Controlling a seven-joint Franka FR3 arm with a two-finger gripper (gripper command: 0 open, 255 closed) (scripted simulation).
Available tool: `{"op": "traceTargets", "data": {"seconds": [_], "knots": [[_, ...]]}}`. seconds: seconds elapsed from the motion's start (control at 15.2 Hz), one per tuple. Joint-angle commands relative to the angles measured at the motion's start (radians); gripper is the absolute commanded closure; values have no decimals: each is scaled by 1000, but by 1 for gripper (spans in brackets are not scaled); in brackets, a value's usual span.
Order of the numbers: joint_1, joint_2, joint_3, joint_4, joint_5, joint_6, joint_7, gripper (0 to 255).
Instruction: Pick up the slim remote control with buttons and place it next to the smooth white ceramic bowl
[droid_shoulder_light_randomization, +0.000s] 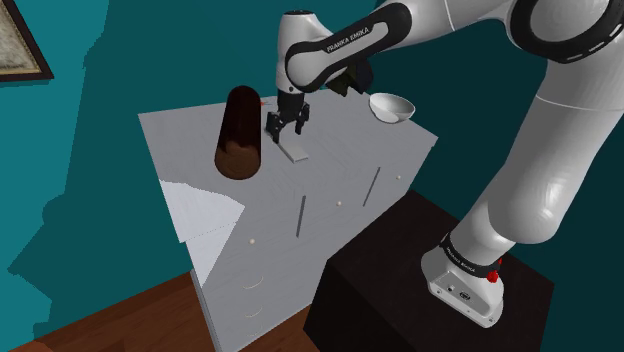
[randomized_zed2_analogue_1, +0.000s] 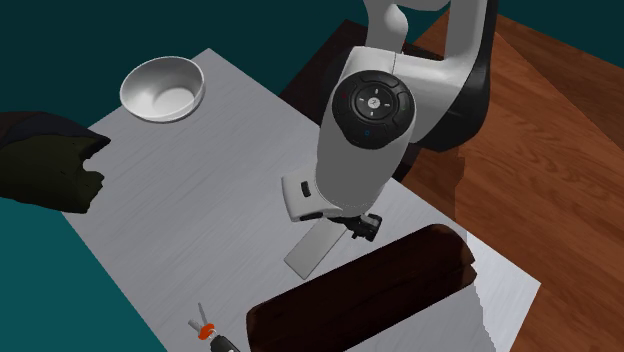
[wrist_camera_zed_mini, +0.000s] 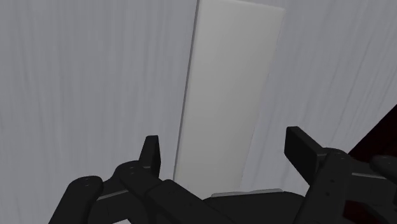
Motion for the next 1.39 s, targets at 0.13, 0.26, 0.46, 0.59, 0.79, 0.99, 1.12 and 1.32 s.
{"op": "traceTargets", "data": {"seconds": [0.13,0.26,0.46,0.59,0.79,0.99,1.12,1.32], "knots": [[0,28,-3,-21,-7,49,2,0],[0,33,-3,-23,-8,56,3,0],[0,33,-3,-23,-8,56,3,0],[0,33,-3,-23,-8,56,3,0],[0,33,-3,-23,-8,56,3,255],[0,32,-3,-23,-7,56,3,255],[0,33,-3,-23,-8,56,3,255],[0,33,-3,-23,-8,56,3,255]]}}
